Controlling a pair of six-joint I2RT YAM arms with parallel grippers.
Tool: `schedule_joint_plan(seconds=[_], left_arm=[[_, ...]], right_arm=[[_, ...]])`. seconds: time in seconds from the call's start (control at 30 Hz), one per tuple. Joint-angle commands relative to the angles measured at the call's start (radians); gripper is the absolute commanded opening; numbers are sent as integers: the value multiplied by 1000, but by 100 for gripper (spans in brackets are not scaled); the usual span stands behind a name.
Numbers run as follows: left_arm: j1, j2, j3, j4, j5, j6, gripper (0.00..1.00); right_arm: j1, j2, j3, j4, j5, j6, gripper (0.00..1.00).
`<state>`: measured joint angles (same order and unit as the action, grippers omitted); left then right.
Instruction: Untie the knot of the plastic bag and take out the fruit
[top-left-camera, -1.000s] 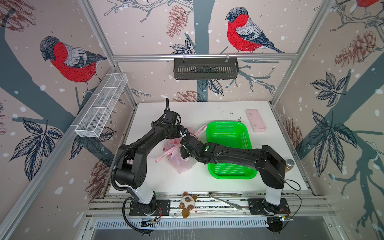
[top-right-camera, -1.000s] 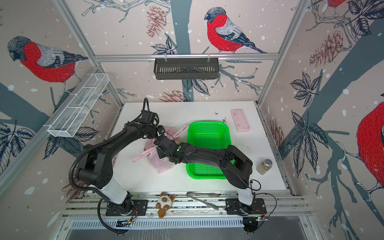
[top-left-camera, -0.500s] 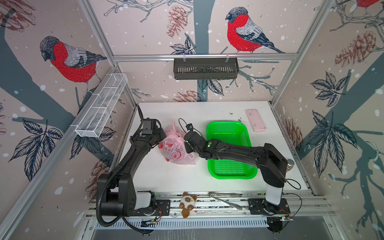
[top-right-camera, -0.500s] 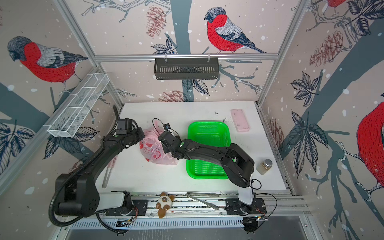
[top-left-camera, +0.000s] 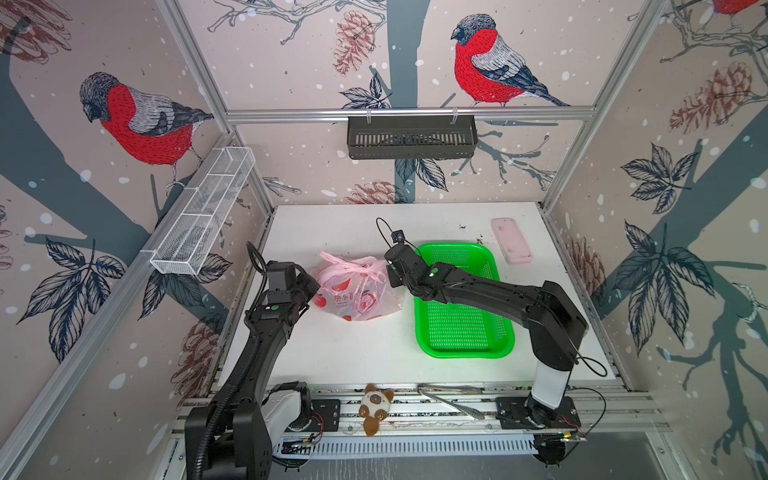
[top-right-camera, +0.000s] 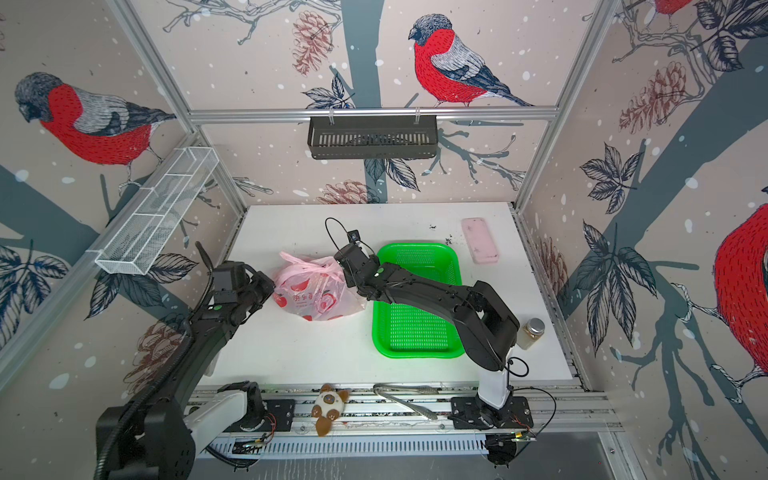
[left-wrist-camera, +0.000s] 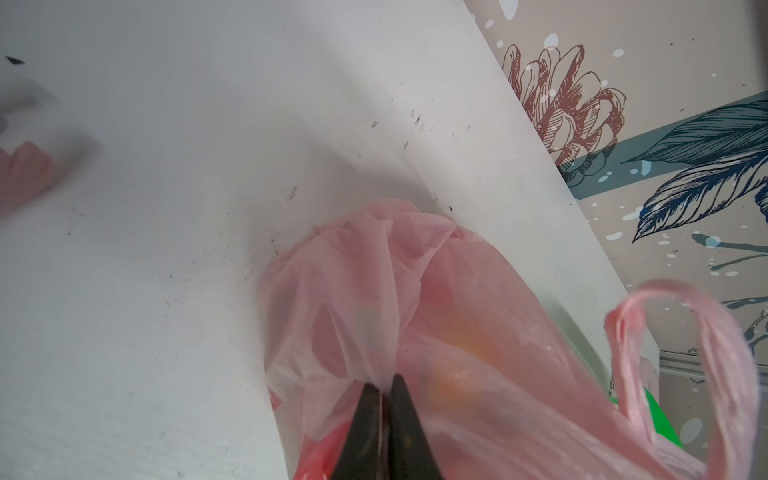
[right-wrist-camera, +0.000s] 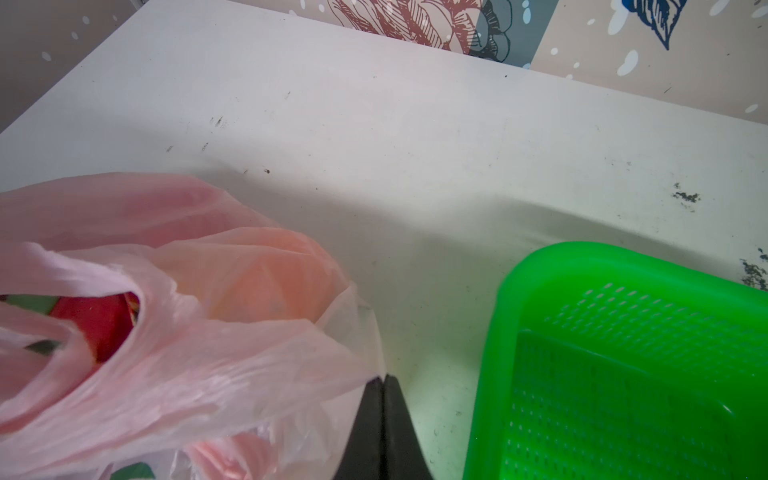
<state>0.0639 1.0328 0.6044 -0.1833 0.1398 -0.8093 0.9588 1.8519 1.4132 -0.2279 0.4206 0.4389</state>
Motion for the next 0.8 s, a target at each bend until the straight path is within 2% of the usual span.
schedule_joint_plan(seconds=[0.0, 0.13, 0.3, 0.5, 0.77], left_arm=[[2, -18, -4, 73, 84, -19, 34], [2, -30, 47, -1, 90, 29, 56], [2, -60, 95, -63, 73, 102, 69], [2, -24, 129, -72, 140, 128, 79], [2, -14, 118, -67, 123, 137, 80]], right_arm=[[22, -13, 19, 15, -3, -39, 21], [80, -20, 46, 4, 34, -77, 39], [150, -19, 92, -34, 100, -102, 54], [182, 9, 128, -28, 126, -169, 64], [176, 115, 258, -69, 58, -323, 68]])
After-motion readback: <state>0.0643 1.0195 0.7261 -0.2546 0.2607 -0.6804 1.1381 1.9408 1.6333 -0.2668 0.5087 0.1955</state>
